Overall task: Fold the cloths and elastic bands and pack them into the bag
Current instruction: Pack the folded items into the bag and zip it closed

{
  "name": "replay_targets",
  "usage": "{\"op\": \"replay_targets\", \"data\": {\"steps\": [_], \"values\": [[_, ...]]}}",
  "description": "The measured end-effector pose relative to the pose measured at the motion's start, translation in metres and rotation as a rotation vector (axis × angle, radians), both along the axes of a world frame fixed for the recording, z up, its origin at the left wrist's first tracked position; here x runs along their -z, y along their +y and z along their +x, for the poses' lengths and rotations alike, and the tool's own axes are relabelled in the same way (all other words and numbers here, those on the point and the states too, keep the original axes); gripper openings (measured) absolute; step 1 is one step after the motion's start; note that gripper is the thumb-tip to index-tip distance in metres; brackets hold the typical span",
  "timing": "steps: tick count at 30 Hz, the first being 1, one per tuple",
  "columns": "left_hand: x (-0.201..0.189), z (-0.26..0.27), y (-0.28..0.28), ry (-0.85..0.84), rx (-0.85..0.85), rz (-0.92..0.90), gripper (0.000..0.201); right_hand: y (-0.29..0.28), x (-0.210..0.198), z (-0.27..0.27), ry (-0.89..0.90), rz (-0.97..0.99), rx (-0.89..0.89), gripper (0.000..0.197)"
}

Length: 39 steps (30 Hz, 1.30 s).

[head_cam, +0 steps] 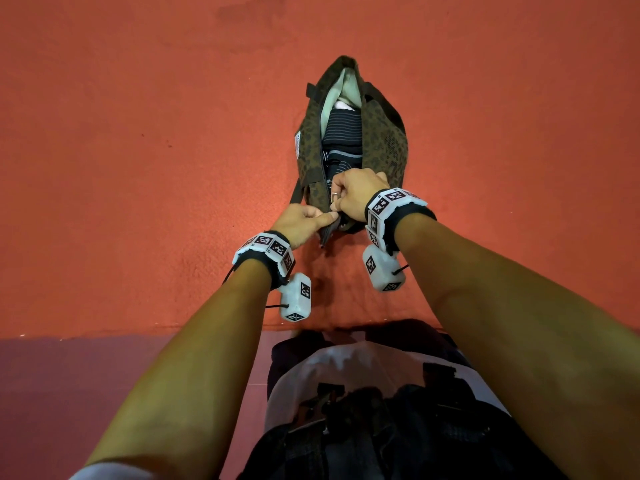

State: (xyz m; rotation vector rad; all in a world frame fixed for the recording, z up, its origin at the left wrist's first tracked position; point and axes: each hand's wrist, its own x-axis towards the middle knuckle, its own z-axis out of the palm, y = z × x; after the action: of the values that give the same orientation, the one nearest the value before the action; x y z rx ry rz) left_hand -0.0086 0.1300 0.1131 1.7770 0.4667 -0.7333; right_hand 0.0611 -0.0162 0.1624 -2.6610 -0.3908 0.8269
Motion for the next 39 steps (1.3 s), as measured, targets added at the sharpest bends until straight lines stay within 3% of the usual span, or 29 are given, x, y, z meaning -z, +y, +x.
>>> {"op": "replay_targets", "data": {"steps": [2,9,19,24,28,33,35,39], "values": [[0.001,0.002,-0.002,-0.026,0.009,-0.024,0.031,-0.001,0.001,0.000,0.008,0.005,-0.003,0.011],[0.004,0.003,-0.007,0.011,0.087,-0.060,0.043,-0.001,0.000,0.002,0.012,-0.030,-0.024,0.003],[0.002,0.017,-0.007,0.034,0.163,-0.054,0.028,-0.004,0.003,0.009,-0.043,-0.057,-0.050,0.026],[-0.004,0.025,-0.005,0.067,0.233,-0.067,0.031,-0.004,0.010,0.008,-0.083,-0.048,-0.028,0.024],[-0.008,0.029,0.002,0.103,0.085,-0.063,0.031,-0.005,0.016,0.010,-0.057,0.019,-0.020,0.016],[0.008,0.029,0.010,0.026,-0.019,0.117,0.042,-0.006,0.016,0.012,-0.003,0.053,-0.029,0.011],[0.017,0.028,0.009,0.023,-0.014,0.078,0.048,-0.007,0.015,0.013,0.002,0.059,-0.032,0.010],[0.006,0.033,0.001,-0.047,0.016,-0.028,0.038,-0.007,0.016,0.013,0.039,0.049,-0.022,0.011]]}}
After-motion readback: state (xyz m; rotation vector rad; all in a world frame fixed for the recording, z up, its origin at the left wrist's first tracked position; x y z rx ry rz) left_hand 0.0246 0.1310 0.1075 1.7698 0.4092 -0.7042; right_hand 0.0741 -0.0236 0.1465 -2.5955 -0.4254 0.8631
